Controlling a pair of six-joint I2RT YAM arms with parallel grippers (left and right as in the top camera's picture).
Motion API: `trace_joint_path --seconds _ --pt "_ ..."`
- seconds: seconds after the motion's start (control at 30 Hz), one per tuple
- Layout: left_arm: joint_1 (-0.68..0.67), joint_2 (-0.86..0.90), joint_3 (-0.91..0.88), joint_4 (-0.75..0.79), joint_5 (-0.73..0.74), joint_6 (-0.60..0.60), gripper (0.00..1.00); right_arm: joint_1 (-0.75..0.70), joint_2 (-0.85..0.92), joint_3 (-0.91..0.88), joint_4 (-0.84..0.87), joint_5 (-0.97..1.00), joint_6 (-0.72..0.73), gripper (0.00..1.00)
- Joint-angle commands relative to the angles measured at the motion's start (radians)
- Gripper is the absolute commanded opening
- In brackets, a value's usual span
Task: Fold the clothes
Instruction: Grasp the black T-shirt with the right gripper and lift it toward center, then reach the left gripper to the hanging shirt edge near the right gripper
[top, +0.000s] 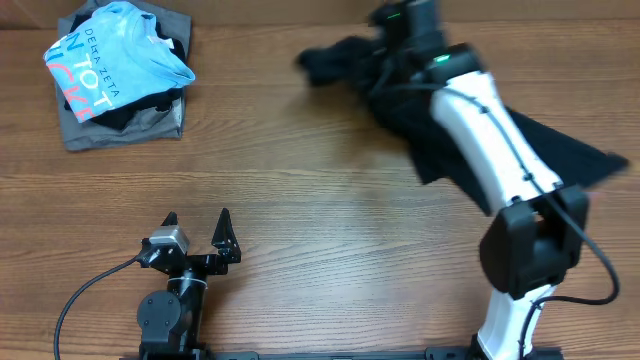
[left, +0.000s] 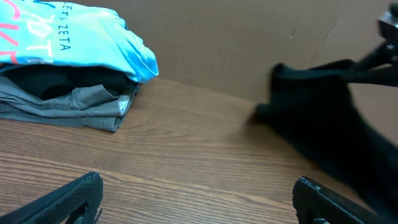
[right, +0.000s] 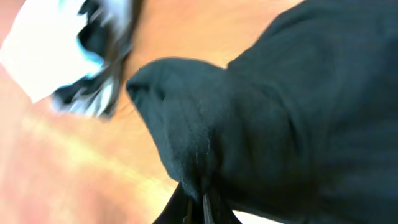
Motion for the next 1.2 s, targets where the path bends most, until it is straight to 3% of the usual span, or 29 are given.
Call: trace_joint_path --seconds 0.0,0.33,0.47,1.17 --pt "-0.003 -0.011 -0.004 -0.001 -0.01 0.02 1.0 0.047 -0.116 0.017 -0.006 -0.024 0.011 0.04" --pt "-0.003 -0.011 -0.004 -0.001 -0.01 0.02 1.0 0.175 -0.302 0.017 -0.125 0.016 0.054 0.04" --pt "-0.003 -0.011 -0.004 -0.001 -0.01 0.02 1.0 0.156 -0.306 0.017 -0.139 0.092 0.055 0.04" --pt "-0.003 -0.011 -0.004 -0.001 -0.01 0.02 1.0 0.161 -0.273 -0.007 -0.172 0.05 0.06 0.04"
